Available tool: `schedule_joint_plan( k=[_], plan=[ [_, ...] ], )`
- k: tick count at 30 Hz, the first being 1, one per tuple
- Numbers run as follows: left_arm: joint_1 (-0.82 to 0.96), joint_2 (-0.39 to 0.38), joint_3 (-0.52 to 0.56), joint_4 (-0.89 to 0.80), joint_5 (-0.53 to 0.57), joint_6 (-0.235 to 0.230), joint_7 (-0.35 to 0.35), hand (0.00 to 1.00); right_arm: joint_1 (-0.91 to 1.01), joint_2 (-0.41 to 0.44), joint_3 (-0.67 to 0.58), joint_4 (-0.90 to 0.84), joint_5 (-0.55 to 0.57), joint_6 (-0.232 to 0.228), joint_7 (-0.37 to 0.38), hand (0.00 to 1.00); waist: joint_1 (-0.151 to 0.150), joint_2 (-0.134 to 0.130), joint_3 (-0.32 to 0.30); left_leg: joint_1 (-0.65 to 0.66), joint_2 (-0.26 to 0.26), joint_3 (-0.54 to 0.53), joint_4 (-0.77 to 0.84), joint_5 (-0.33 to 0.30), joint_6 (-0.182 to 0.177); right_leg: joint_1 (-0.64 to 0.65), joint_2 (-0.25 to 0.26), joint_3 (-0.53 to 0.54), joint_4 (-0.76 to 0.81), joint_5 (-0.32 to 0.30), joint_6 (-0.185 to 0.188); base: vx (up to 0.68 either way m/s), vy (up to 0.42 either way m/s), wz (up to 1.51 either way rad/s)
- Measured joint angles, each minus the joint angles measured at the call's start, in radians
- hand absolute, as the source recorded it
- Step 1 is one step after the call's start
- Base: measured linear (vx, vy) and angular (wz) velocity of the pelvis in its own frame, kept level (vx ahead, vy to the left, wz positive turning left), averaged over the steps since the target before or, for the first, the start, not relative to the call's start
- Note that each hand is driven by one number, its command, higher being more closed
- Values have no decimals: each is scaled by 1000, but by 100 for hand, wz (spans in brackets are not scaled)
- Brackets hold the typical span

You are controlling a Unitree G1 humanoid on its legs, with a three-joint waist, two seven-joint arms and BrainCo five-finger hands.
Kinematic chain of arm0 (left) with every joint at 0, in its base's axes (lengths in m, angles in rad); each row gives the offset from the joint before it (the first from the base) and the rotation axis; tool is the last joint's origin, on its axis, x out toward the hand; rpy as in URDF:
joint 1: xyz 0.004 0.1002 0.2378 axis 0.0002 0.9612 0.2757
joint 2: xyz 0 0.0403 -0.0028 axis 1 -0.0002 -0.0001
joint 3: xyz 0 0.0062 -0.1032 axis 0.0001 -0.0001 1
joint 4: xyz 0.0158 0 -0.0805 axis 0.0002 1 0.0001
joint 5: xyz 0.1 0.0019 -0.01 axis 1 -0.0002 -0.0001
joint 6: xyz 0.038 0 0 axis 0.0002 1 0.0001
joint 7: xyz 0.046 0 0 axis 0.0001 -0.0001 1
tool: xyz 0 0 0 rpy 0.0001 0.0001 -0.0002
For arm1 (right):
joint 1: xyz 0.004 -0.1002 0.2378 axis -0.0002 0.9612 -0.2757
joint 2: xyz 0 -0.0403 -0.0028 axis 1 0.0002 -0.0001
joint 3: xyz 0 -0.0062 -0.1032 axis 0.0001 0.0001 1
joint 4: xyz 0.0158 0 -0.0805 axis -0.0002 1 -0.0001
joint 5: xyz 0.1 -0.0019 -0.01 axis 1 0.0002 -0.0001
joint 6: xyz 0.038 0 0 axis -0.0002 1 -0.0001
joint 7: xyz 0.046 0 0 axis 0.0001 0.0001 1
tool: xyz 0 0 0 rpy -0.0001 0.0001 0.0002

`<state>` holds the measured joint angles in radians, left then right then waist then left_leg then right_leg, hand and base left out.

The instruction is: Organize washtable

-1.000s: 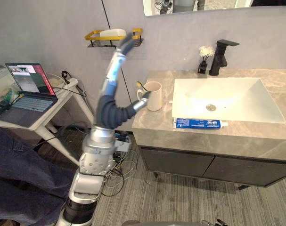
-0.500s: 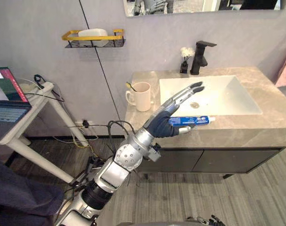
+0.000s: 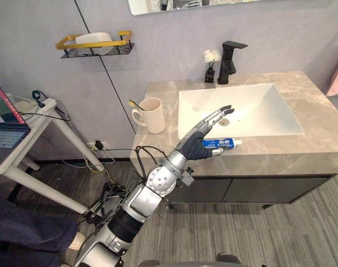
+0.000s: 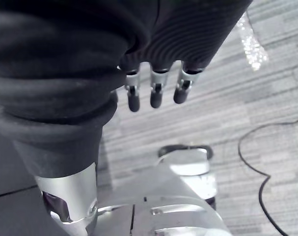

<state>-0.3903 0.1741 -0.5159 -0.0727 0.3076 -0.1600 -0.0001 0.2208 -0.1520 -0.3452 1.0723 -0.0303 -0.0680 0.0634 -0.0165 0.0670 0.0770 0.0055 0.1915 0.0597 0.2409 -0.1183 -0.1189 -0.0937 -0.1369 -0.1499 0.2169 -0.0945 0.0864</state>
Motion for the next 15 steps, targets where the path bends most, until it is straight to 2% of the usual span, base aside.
schedule_joint_plan(
  k=[3,5,7,11,15],
  plan=[
    [-19,27,-1,39,21,-1,1,0,-21,5,-1,1,1,1,0,0,-5,11,-1,39,-4,41,-85,0,0,20,19,27,-116,86,12,-46,78,-31],
    [-29,47,1,82,31,0,2,0,-35,10,7,-1,1,1,0,0,-23,6,2,45,-21,54,-118,-3,3,40,10,30,-192,139,22,-64,148,-16],
    [-31,58,-4,144,68,1,1,0,-45,18,30,-11,1,2,0,0,-25,-5,9,40,-46,67,-138,-10,8,54,-8,37,-270,197,29,-76,138,-14],
    [-35,64,-27,253,132,6,3,0,-46,20,91,-43,-1,3,1,0,-27,-9,14,34,-64,74,-136,-14,14,71,-23,40,-315,219,29,-79,64,-4],
    [-81,44,-45,372,207,9,24,0,-65,19,141,-48,-11,1,1,0,-49,-7,15,21,-62,52,-138,-14,12,63,-23,18,-316,218,29,4,-13,12]
  ],
)
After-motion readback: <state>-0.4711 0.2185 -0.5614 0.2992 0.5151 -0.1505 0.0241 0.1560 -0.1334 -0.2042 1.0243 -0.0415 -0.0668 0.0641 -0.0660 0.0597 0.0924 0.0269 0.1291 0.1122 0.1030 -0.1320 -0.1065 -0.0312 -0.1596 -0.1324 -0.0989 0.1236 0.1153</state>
